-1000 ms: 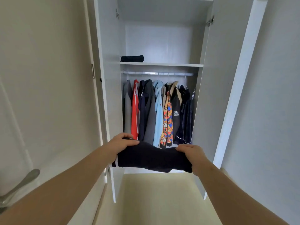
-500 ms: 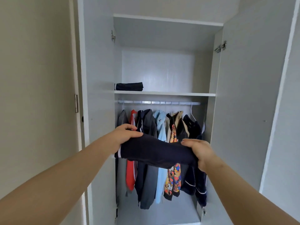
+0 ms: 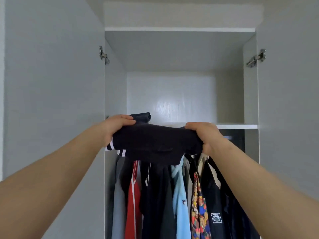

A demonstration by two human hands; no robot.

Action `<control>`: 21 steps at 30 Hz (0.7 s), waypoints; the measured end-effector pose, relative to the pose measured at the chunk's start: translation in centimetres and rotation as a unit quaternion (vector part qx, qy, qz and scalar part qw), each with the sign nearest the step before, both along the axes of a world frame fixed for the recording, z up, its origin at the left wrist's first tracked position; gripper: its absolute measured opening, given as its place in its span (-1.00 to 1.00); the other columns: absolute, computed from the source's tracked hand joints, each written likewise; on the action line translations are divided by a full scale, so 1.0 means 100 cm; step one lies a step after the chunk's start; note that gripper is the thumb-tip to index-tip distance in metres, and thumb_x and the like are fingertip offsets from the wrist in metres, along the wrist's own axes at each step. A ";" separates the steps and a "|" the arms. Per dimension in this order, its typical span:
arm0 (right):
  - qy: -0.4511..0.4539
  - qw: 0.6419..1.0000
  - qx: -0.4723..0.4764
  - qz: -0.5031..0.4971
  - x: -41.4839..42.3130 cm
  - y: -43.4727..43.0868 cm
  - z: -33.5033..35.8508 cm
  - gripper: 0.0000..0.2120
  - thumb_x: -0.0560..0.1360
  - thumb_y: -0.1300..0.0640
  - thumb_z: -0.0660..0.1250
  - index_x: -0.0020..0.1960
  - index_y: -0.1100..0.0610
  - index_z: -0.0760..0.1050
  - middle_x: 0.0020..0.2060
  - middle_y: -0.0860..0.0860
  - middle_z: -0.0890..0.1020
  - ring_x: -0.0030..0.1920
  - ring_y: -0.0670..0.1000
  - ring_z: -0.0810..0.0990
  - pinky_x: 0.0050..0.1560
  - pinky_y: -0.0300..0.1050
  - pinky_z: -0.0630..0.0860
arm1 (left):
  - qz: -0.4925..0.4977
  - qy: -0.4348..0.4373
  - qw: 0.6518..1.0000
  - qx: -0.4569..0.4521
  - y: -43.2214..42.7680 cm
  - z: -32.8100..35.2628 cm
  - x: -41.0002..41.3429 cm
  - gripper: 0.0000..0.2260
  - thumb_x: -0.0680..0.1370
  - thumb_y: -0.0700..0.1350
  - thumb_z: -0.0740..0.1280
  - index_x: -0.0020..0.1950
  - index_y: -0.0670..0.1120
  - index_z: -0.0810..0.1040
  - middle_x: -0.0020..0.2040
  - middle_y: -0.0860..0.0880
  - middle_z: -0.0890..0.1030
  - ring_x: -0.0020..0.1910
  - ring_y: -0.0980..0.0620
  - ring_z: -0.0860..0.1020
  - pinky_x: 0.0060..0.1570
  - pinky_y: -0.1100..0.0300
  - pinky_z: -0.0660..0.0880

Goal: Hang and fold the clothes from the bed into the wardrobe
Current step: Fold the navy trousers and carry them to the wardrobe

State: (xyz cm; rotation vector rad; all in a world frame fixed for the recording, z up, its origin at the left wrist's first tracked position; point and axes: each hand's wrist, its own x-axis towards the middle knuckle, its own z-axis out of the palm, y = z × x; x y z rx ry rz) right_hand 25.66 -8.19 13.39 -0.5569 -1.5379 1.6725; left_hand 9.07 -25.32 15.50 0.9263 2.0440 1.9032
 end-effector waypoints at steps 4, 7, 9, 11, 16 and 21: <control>0.006 0.999 0.054 0.001 -0.033 0.044 0.046 -0.94 0.37 0.28 0.42 -0.18 0.21 0.55 -0.35 0.12 0.58 -0.43 0.06 0.55 -0.56 -0.13 0.52 | -0.006 -0.015 0.999 0.043 0.037 0.033 -0.034 -0.86 0.55 -0.19 0.29 0.09 -0.04 0.49 -0.15 -0.05 0.56 -0.24 0.03 0.53 -0.33 0.21 0.51; 0.014 0.995 0.094 0.007 -0.066 0.078 0.079 -0.90 0.36 0.26 0.44 -0.17 0.19 0.54 -0.30 0.12 0.60 -0.35 0.09 0.57 -0.39 -0.10 0.57 | 0.006 -0.008 0.997 0.070 0.062 0.055 -0.063 -0.92 0.56 -0.19 0.27 -0.03 -0.02 0.50 -0.17 -0.03 0.56 -0.27 0.04 0.53 -0.47 0.33 0.51; 0.014 0.993 0.118 0.007 -0.085 0.092 0.094 -0.90 0.35 0.26 0.45 -0.18 0.18 0.53 -0.31 0.11 0.60 -0.33 0.08 0.57 -0.31 -0.09 0.56 | 0.008 -0.007 0.997 0.079 0.074 0.065 -0.079 -0.90 0.57 -0.20 0.25 -0.08 -0.02 0.50 -0.18 -0.03 0.56 -0.31 0.05 0.55 -0.54 0.36 0.49; 0.017 0.991 0.130 0.008 -0.103 0.103 0.104 -0.90 0.35 0.26 0.44 -0.17 0.18 0.53 -0.31 0.09 0.59 -0.31 0.07 0.58 -0.25 -0.08 0.56 | 0.010 -0.004 0.996 0.093 0.082 0.074 -0.094 -0.91 0.57 -0.21 0.23 -0.05 -0.05 0.50 -0.20 -0.03 0.55 -0.42 0.08 0.58 -0.56 0.37 0.47; 0.042 0.991 0.131 0.010 -0.151 0.126 0.117 -0.89 0.36 0.28 0.44 -0.13 0.18 0.56 -0.30 0.09 0.62 -0.31 0.06 0.61 -0.20 -0.06 0.59 | 0.001 0.015 0.994 0.112 0.107 0.093 -0.144 -0.87 0.58 -0.23 0.20 0.07 -0.05 0.48 -0.20 -0.01 0.56 -0.43 0.12 0.57 -0.54 0.40 0.47; 0.056 0.989 0.140 -0.009 -0.200 0.142 0.135 -0.92 0.36 0.30 0.43 -0.23 0.18 0.54 -0.35 0.08 0.62 -0.37 0.04 0.61 -0.33 -0.13 0.59 | -0.020 0.031 0.992 0.122 0.130 0.115 -0.198 -0.87 0.58 -0.24 0.21 -0.09 -0.05 0.50 -0.21 -0.02 0.56 -0.53 0.15 0.57 -0.57 0.38 0.46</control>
